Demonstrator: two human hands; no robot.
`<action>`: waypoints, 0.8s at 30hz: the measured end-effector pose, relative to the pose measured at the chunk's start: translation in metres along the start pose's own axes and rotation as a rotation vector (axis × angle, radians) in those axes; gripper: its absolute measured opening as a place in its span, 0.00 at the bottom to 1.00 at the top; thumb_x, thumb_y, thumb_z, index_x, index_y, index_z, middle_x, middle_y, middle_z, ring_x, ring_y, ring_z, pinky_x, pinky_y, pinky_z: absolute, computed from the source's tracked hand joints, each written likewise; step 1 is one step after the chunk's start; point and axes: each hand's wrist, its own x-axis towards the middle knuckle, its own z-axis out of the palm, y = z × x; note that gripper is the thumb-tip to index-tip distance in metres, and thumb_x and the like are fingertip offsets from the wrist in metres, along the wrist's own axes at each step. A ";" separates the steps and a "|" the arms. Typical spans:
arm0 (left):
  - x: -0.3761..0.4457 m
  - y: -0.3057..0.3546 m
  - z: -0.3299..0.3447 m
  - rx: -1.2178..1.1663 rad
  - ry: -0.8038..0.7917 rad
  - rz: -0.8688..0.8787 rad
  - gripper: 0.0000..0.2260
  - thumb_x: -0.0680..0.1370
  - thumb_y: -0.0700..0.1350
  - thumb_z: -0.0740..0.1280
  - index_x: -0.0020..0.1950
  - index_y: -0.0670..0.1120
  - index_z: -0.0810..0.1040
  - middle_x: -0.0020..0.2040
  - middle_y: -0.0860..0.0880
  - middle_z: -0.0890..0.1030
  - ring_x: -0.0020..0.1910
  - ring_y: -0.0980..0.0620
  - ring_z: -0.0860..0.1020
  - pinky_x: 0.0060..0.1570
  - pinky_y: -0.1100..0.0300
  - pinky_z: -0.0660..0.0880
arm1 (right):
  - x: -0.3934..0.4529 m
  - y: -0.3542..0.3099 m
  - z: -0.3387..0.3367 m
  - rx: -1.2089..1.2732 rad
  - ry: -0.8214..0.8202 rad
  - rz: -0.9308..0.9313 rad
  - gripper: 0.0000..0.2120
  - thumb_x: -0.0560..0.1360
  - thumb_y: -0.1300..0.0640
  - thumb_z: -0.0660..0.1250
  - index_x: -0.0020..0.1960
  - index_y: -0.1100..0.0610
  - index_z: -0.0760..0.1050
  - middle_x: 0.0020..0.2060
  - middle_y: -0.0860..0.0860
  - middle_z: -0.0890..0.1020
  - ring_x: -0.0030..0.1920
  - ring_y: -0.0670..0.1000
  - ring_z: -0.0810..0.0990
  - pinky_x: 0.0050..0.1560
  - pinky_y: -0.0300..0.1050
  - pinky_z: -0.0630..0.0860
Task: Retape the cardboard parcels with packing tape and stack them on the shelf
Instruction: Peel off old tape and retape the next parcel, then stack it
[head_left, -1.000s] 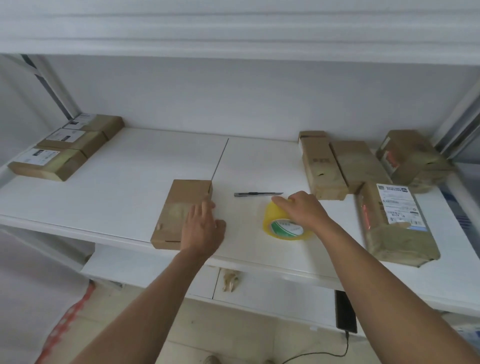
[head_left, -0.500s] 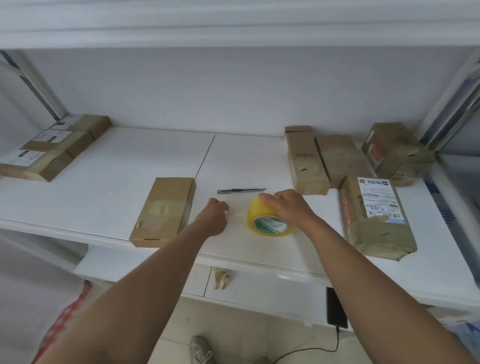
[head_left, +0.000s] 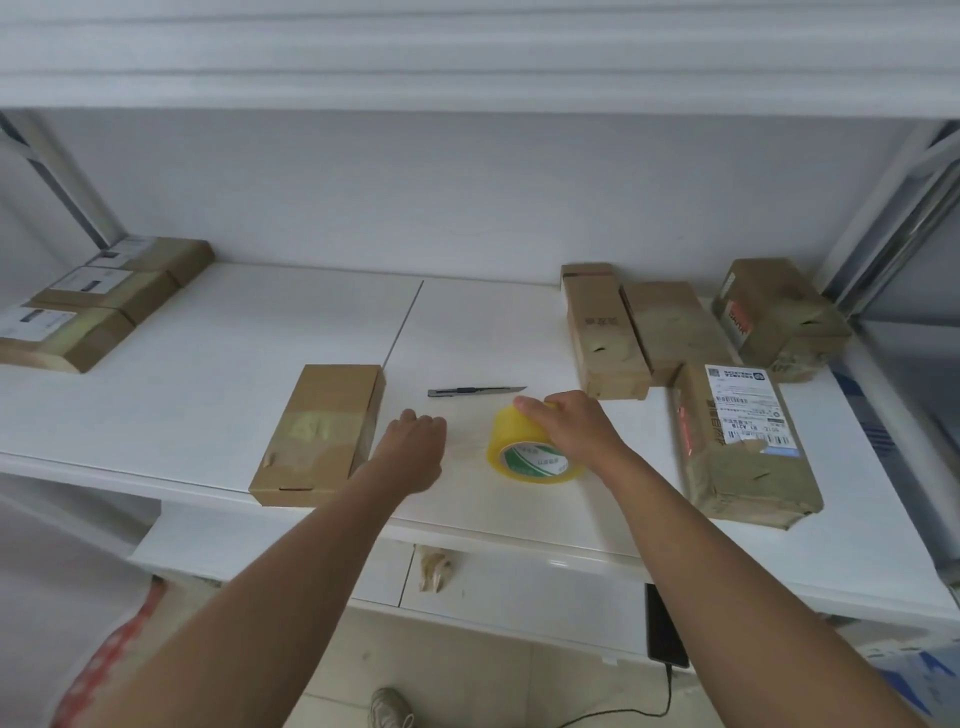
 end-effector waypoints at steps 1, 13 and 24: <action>-0.004 0.001 -0.001 0.038 0.010 0.007 0.10 0.75 0.34 0.59 0.55 0.42 0.71 0.52 0.44 0.78 0.54 0.44 0.72 0.50 0.54 0.69 | 0.000 0.000 0.000 0.005 0.001 -0.004 0.27 0.76 0.38 0.66 0.31 0.54 0.59 0.27 0.49 0.62 0.30 0.50 0.64 0.35 0.47 0.58; -0.018 -0.006 -0.051 -0.483 -0.091 -0.087 0.12 0.80 0.38 0.60 0.62 0.43 0.76 0.57 0.48 0.79 0.56 0.48 0.76 0.56 0.58 0.72 | -0.011 0.029 -0.012 0.244 0.005 0.027 0.34 0.70 0.32 0.66 0.37 0.67 0.73 0.33 0.55 0.72 0.34 0.52 0.73 0.39 0.47 0.66; -0.050 -0.047 -0.050 -0.860 -0.092 -0.238 0.09 0.80 0.37 0.63 0.45 0.49 0.78 0.47 0.52 0.82 0.52 0.51 0.78 0.57 0.56 0.73 | -0.010 -0.007 0.005 0.152 -0.074 -0.109 0.25 0.69 0.34 0.65 0.33 0.55 0.66 0.29 0.51 0.64 0.32 0.51 0.66 0.38 0.47 0.61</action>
